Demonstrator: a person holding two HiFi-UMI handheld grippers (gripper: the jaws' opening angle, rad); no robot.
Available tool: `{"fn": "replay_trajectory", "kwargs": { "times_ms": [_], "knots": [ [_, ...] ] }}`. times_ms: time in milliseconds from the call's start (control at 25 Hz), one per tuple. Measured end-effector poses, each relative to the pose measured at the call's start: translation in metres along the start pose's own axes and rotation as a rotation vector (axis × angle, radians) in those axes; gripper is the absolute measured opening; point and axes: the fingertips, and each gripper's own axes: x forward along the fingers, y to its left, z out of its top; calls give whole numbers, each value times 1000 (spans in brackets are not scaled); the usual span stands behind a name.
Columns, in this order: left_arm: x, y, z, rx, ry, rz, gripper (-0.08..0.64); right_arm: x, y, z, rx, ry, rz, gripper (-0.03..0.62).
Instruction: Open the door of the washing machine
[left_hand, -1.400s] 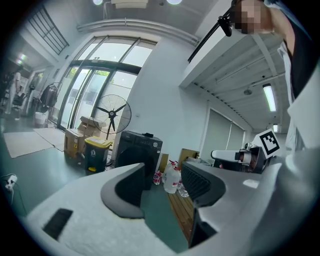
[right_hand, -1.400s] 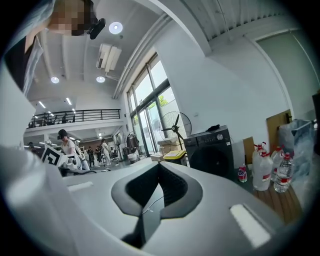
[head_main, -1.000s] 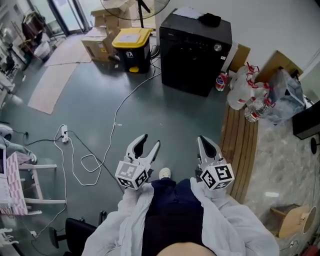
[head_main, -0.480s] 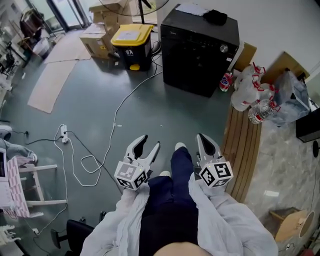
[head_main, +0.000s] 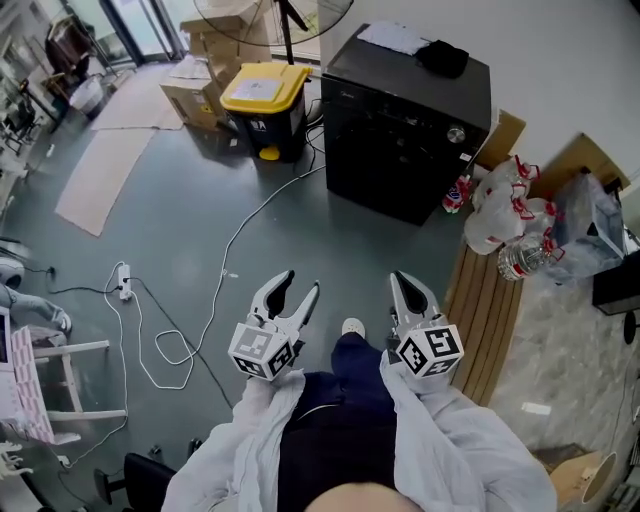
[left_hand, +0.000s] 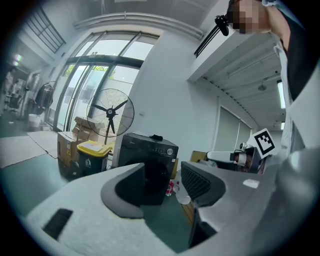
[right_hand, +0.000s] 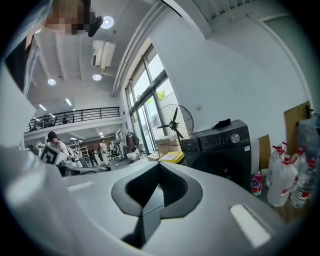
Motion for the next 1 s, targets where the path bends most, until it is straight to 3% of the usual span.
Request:
{"fn": "replay_trajectory", "kwargs": {
  "times_ms": [320,720,1000],
  "knots": [
    [65,36,26,17,-37,76,216,68,-46,28,-15,-2,81,11],
    [97,66,21,3,-18,159,218,115,-66,18,-19,75,155,11],
    [137,100,13,-22,18,126,218,155,-88,8,-7,105,127,11]
  ]
}}
